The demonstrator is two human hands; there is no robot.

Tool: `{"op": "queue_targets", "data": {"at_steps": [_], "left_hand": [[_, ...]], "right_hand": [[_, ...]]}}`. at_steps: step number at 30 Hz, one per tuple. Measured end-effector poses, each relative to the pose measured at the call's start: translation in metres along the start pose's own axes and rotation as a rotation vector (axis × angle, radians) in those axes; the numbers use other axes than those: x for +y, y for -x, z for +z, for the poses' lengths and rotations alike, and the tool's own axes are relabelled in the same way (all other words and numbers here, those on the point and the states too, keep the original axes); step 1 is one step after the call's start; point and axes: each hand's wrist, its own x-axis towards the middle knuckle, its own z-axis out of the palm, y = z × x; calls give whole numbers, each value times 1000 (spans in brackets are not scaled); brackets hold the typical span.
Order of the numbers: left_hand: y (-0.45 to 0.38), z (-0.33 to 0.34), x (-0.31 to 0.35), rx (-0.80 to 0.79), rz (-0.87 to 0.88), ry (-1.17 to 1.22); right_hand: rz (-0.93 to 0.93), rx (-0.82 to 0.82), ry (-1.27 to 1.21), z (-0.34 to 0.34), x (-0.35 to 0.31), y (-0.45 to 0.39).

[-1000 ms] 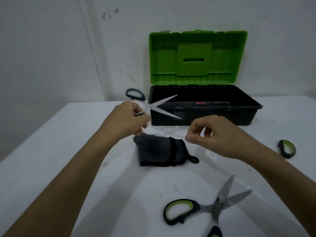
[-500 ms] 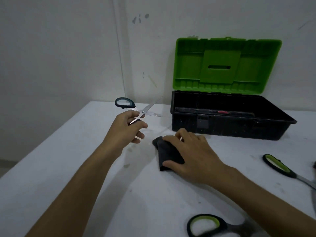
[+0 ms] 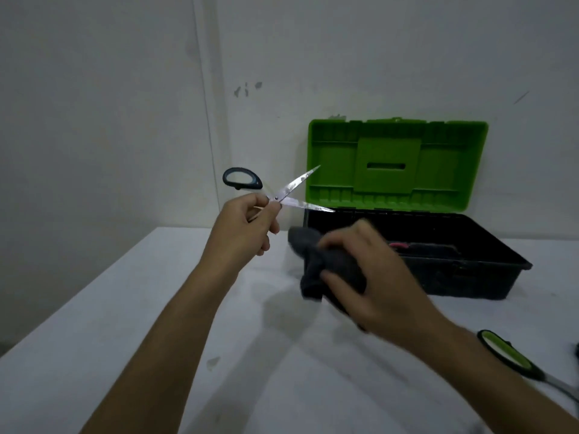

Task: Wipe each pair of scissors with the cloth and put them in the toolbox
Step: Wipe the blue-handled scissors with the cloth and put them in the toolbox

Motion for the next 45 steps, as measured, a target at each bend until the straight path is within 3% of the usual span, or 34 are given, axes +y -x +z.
{"op": "queue_targets", "data": {"at_steps": [6, 12, 20, 28, 32, 35, 39, 45], "left_hand": [[8, 23, 4, 50, 73, -51], [14, 31, 8, 9, 98, -83], [18, 35, 10, -1, 41, 30], [10, 28, 0, 73, -20, 64], [4, 17, -7, 155, 43, -46], [10, 22, 0, 108, 114, -168], [16, 23, 22, 50, 213, -212], [5, -16, 22, 243, 222, -203]], "right_hand": [[-3, 269, 92, -22, 4, -24], [-40, 109, 298, -6, 13, -19], [-117, 224, 477, -6, 27, -14], [-23, 145, 458, -21, 40, -12], [4, 187, 361, -34, 35, -16], [-87, 275, 250, -39, 14, -26], [-174, 229, 264, -19, 1, -26], [-39, 233, 334, -23, 33, -17]]}}
